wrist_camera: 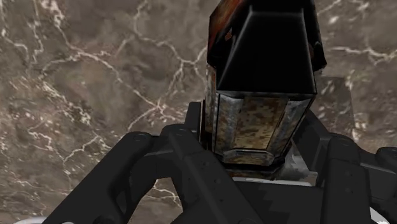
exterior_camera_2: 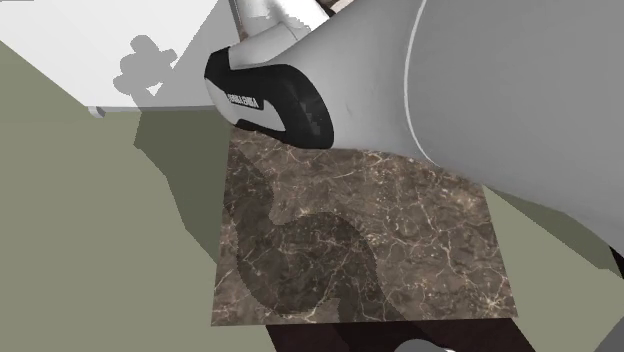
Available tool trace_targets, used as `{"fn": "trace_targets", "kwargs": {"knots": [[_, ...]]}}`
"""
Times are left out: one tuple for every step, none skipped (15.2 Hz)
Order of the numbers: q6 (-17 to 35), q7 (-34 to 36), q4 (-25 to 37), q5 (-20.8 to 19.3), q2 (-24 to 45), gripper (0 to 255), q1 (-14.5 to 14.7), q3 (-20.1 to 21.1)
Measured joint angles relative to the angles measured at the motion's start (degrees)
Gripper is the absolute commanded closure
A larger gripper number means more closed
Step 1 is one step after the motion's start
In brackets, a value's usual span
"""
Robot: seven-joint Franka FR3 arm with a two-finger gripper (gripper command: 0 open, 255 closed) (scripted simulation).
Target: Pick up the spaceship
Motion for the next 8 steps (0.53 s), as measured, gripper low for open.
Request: {"fn": "trace_targets", "kwargs": {"knots": [[-0.71,-0.14,0.44,0.09,-0.27,255,-0.05,0.02],[-1.50,-0.26,0.70,0.19,-0.80,255,-0.08,0.04],[-2.15,-0.29,0.93,0.25,-1.24,255,-0.08,0.07],[-2.84,-0.38,1.26,0.32,-1.60,255,-0.09,0.09],[-3.46,-0.41,1.63,0.38,-1.84,255,-0.09,0.11],[-4.25,-0.58,2.07,0.47,-2.19,255,-0.14,0.12],[-4.90,-0.62,2.27,0.54,-2.66,255,-0.14,0.14],[-5.22,-0.66,2.30,0.58,-2.95,255,-0.15,0.16]]}}
